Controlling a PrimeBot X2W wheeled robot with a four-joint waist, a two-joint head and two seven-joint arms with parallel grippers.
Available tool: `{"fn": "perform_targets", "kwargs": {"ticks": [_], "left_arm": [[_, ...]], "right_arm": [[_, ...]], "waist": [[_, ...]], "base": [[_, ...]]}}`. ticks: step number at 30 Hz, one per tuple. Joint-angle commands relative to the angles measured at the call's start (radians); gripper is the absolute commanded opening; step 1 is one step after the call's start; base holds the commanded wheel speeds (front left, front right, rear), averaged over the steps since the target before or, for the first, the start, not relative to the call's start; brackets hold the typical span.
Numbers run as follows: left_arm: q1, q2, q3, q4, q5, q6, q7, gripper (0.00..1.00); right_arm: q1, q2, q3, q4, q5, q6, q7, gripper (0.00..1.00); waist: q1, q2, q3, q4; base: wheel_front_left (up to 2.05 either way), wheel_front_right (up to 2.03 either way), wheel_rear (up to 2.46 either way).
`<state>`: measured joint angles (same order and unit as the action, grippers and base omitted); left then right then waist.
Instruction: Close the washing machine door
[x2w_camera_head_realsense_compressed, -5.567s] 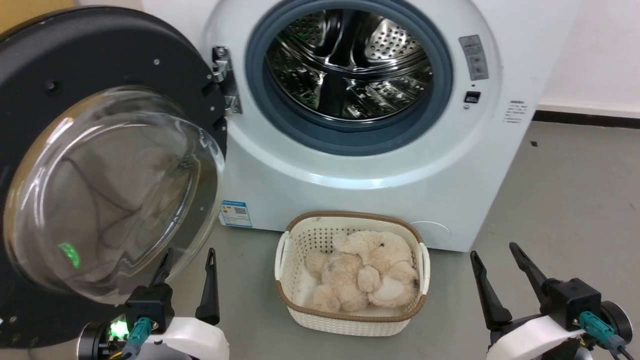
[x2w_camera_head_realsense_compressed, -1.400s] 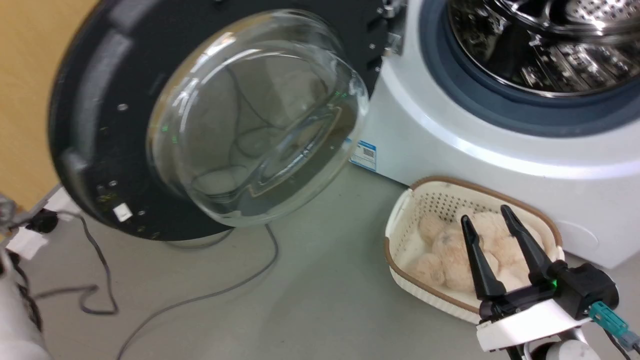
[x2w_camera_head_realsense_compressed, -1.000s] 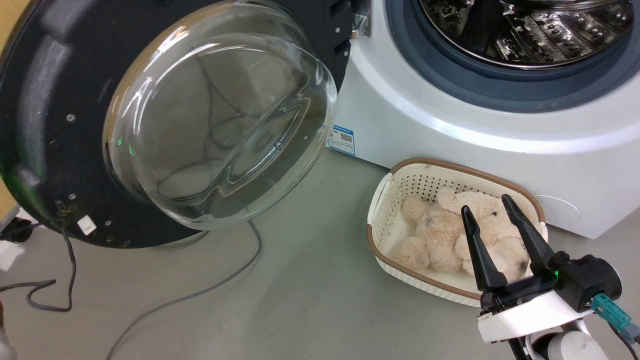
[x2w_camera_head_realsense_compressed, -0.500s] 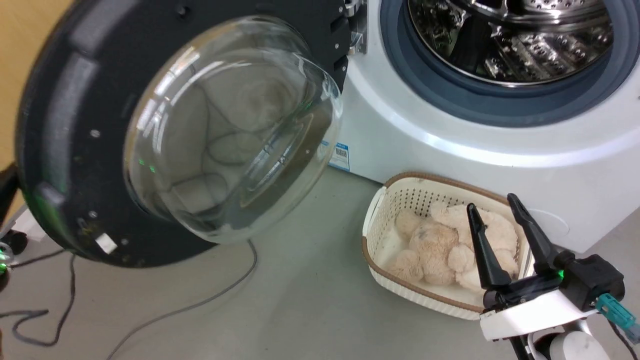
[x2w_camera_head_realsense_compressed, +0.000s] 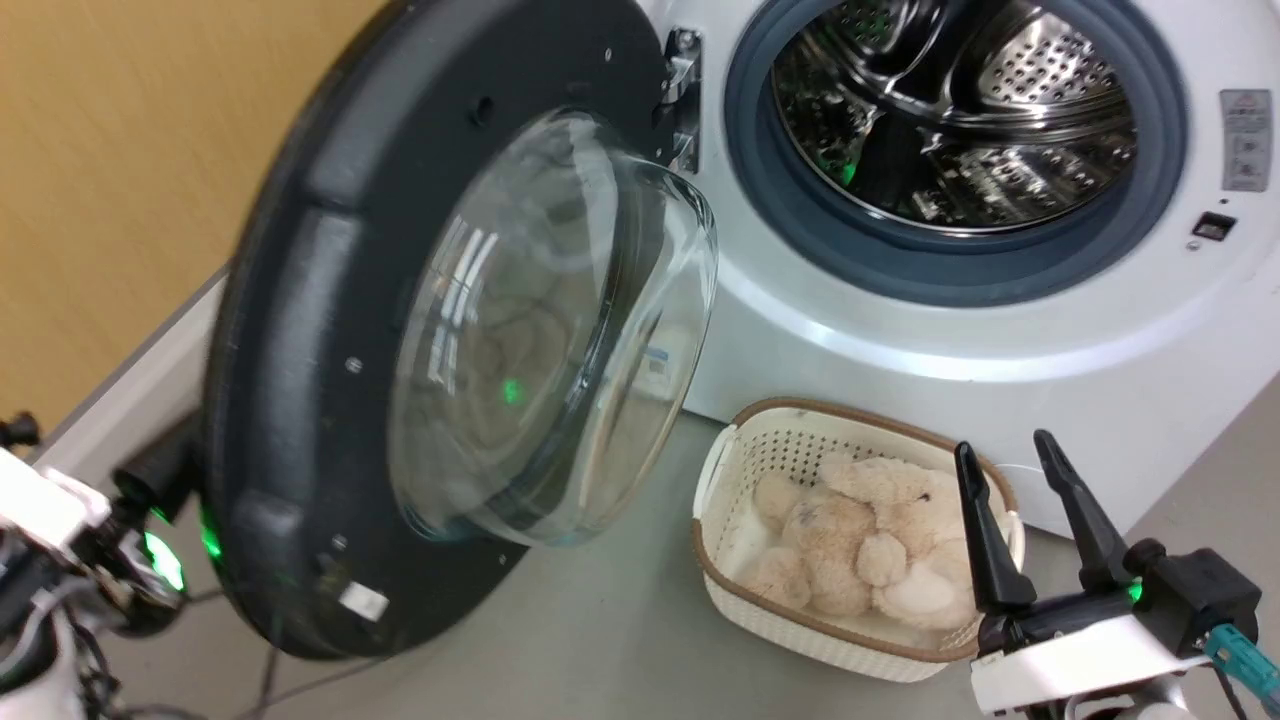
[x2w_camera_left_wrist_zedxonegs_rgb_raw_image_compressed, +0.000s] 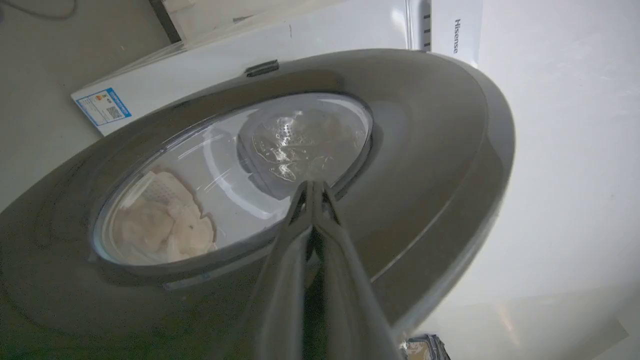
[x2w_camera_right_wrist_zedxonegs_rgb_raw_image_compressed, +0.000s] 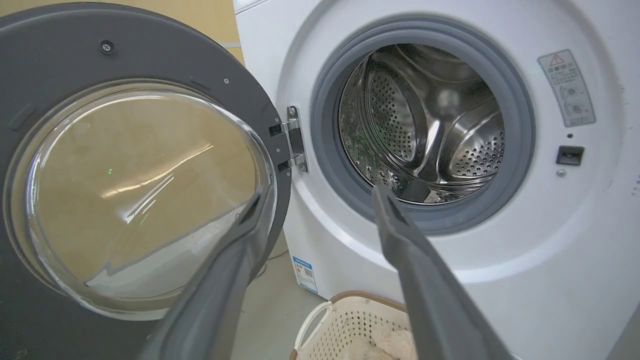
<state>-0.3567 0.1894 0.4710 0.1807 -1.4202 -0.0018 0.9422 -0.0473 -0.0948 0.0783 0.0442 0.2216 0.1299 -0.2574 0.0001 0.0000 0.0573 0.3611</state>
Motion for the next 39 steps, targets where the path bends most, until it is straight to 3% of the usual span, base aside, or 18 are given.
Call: {"fn": "perform_targets", "kwargs": {"ticks": [1,9,16,29,39], "left_arm": [[0.041,-0.027,-0.017,-0.036,-0.005,0.008,0.017,0.00],[0.173,-0.108,-0.124,-0.200,-0.003,0.049,0.072,0.00],[0.273,-0.136,-0.253,-0.307,-0.032,0.068,0.059,0.00],[0.317,-0.139,-0.475,-0.278,-0.090,0.034,-0.145,0.00],[0.233,-0.139,-0.607,-0.178,-0.135,-0.009,-0.343,0.00]], "right_arm": [[0.014,0.006,-0.003,-0.002,0.006,0.001,-0.004,1.00],[0.028,0.010,-0.017,-0.003,0.001,0.001,-0.004,1.00],[0.026,0.002,-0.011,-0.003,0.004,0.001,-0.004,1.00],[0.015,-0.007,-0.018,-0.011,0.006,0.001,-0.004,1.00],[0.005,0.005,-0.026,-0.023,0.011,0.001,-0.004,1.00]], "waist": [[-0.0001,0.0000,-0.013,-0.017],[-0.0001,0.0000,-0.023,-0.067],[-0.0001,0.0000,-0.014,-0.144],[-0.0001,0.0000,0.020,-0.365],[-0.0001,0.0000,0.081,-0.531]], "base": [[0.00,0.00,0.00],[0.00,0.00,0.00],[0.00,0.00,0.00],[0.00,0.00,0.00],[0.00,0.00,0.00]]}}
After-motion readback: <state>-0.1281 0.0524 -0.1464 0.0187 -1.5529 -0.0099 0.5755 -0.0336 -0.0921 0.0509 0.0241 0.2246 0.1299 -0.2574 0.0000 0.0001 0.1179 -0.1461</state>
